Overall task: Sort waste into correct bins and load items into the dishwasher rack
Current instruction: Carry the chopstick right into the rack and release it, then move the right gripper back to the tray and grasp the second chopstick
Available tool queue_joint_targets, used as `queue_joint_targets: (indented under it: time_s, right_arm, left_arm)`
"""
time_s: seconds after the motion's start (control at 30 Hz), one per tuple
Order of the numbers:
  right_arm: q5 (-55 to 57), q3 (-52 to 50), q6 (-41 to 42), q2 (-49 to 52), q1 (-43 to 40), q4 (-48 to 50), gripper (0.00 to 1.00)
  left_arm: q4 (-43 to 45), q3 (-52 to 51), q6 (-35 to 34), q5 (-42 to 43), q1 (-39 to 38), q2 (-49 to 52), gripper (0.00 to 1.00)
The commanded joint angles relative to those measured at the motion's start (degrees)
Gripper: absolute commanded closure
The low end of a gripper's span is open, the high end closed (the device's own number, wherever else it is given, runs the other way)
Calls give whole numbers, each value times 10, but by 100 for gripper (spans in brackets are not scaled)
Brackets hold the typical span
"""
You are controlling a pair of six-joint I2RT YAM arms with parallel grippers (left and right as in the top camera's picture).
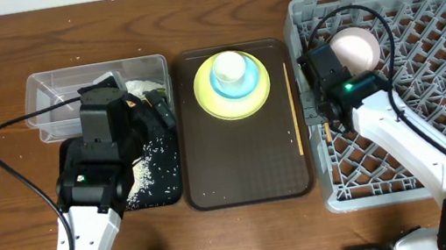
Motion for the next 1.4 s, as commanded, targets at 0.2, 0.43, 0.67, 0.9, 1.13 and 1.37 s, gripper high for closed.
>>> queue_joint_targets:
  time_s: [0.2, 0.43, 0.67, 0.9, 1.13, 1.37]
  right_arm:
    - [3, -3, -12, 5, -12, 1, 77]
    - [-96, 19, -11, 5, -10, 4, 71]
    - [-250, 36, 56, 5, 28, 67, 71]
    - [-153, 36, 83, 5, 93, 91, 66]
    - [-79, 35, 104, 17, 130, 102, 67]
    - [-45, 35, 104, 70, 146, 94, 67]
  left_arm:
    - [-1, 10, 5, -5, 2, 1, 10]
    - [-1, 10, 5, -5, 3, 1, 10]
    - [-1, 10, 5, -5, 2, 1, 10]
    - [-1, 10, 5, -5, 2, 1, 10]
    - [-1, 10, 5, -5, 3, 1, 10]
    - [-1, 10, 5, -5, 2, 1, 10]
